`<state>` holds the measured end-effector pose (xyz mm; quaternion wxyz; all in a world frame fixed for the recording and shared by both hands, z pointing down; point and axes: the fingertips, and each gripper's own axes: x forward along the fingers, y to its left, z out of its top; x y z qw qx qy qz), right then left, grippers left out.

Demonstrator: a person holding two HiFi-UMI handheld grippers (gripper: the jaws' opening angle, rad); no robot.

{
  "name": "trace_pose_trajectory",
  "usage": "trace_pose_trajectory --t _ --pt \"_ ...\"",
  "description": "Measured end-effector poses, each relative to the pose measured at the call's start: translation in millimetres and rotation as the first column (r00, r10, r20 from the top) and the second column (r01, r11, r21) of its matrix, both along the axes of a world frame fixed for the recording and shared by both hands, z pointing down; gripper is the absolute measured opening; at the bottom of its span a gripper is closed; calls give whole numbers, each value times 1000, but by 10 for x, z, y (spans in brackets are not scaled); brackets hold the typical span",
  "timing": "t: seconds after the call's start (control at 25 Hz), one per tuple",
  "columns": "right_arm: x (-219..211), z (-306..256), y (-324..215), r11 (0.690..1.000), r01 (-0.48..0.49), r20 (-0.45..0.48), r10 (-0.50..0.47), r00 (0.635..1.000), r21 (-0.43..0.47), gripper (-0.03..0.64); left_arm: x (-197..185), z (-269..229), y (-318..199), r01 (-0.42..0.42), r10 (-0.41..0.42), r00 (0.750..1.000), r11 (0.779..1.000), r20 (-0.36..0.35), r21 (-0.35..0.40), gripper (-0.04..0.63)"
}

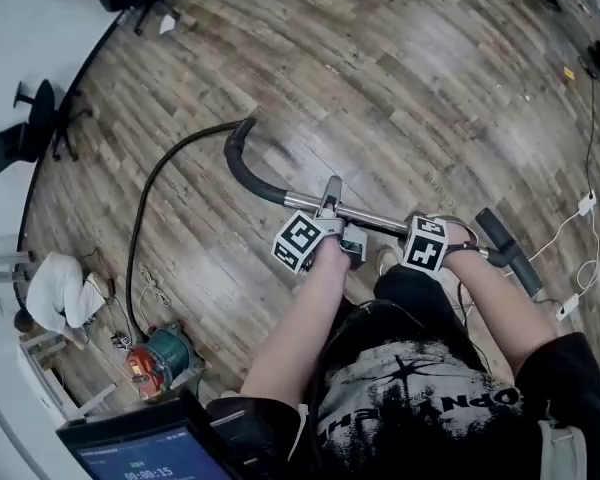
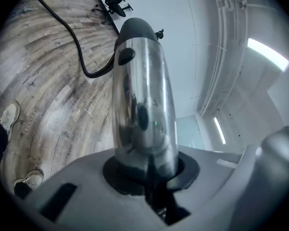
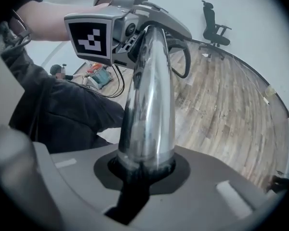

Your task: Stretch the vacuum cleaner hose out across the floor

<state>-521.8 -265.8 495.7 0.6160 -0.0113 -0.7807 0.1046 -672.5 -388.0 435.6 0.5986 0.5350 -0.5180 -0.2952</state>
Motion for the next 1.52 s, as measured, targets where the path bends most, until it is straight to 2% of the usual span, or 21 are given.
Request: trace_pose_trajectory --t 0.2,0.4,0.48,0.56,0.64,0.72,0.84,0.92,1.0,1.08,1.12,1.2,1.36,1.52 --pt "101 -421 41 998 16 74 -21 997 62 68 137 -641 105 10 -16 998 995 59 95 58" --pt "130 -568 93 994 -1 100 -10 995 114 71 201 -856 178 1 -11 996 994 89 114 57" --pt "95 -551 81 984 -9 94 -7 996 176 71 160 -848 213 6 -16 995 995 98 104 55" --pt "55 -521 -6 959 -10 66 -9 998 283 74 84 -830 222 20 -29 995 995 99 97 55" --pt "-22 -508 -84 940 -14 40 0 999 341 71 -21 -801 196 28 -37 994 996 98 83 54" --pt "-121 -507 -114 944 -31 40 19 999 327 66 -106 -791 134 10 -18 995 997 100 83 55" --pt "-251 -549 -176 967 -40 53 28 998 251 66 -188 -940 -36 -38 24 996 983 83 180 61" --pt "-349 -625 -178 984 -35 74 22 997 177 66 -258 -1094 -111 -43 26 997 963 67 266 58" --pt "-394 -704 -153 997 -27 109 20 994 67 66 -273 -1241 -190 -36 20 999 940 50 340 54" --pt "-333 -760 -163 999 -11 139 16 990 -33 66 -199 -1334 -273 -27 15 999 925 34 378 44" --pt "-279 -774 -207 999 4 144 3 990 -51 67 -159 -1350 -311 -15 3 1000 925 30 379 44" --pt "-192 -766 -363 999 48 142 -46 989 -16 69 -134 -1343 -375 31 -46 998 930 32 366 41" --pt "-42 -666 -757 975 99 126 -125 984 197 81 -19 -1297 -508 93 -126 989 932 71 351 41" --pt "368 -628 -932 964 129 158 -168 973 230 69 371 -1304 -552 149 -198 975 922 104 356 43"
